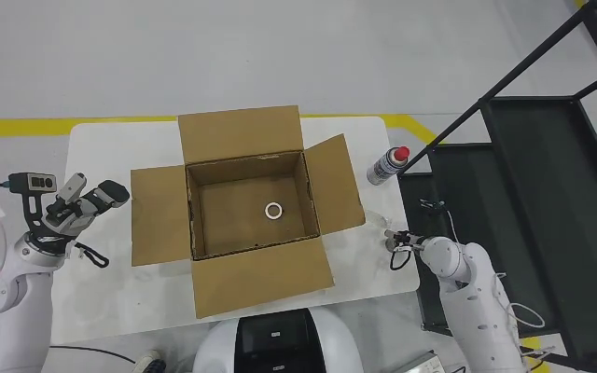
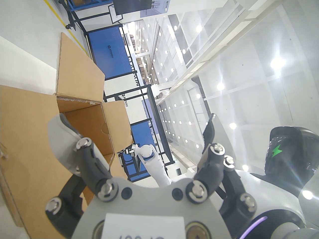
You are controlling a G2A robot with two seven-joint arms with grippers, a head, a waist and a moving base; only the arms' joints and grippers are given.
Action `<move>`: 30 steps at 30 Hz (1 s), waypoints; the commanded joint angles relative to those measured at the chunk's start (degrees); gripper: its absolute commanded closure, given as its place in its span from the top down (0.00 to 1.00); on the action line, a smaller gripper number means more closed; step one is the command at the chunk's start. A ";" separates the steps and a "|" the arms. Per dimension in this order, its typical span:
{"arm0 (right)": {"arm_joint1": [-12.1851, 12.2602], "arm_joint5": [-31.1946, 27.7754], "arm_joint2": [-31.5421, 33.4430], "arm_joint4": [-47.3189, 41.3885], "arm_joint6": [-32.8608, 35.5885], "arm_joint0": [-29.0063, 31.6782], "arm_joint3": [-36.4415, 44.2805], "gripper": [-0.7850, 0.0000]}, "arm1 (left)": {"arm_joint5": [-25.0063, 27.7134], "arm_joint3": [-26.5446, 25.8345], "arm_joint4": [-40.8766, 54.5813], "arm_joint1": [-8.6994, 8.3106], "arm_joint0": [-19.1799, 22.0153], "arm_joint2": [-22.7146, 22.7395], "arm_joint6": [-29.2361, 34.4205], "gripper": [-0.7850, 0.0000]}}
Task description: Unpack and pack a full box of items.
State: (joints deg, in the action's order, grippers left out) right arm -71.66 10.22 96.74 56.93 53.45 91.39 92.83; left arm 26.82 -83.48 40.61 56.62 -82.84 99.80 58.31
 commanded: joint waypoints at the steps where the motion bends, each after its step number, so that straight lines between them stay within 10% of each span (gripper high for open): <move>1: 0.05 -0.61 0.07 -0.90 0.17 -0.41 -0.78 1.00 | 0.00 0.00 0.00 0.00 0.00 0.00 0.00 1.00; 5: 0.21 -1.75 0.02 -1.82 0.63 -1.19 -2.54 1.00 | 0.00 0.00 0.00 0.00 0.00 0.00 0.00 1.00; 8: 0.28 -2.24 0.16 -3.20 0.38 -1.87 -3.85 0.42 | 0.00 0.00 0.00 0.00 0.00 0.00 0.00 1.00; 15: 0.42 -1.84 -0.63 -3.69 -0.03 -3.14 -6.03 0.03 | 0.00 0.00 0.00 0.00 0.00 0.00 0.00 1.00; 30: 0.67 -1.84 -1.37 -5.31 -2.16 -0.36 -0.82 0.00 | 0.00 0.00 0.00 0.00 0.00 0.00 0.00 1.00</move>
State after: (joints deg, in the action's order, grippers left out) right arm -71.01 8.44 95.37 51.73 51.30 90.85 91.52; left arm 26.82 -83.48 40.61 56.62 -82.84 99.80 58.31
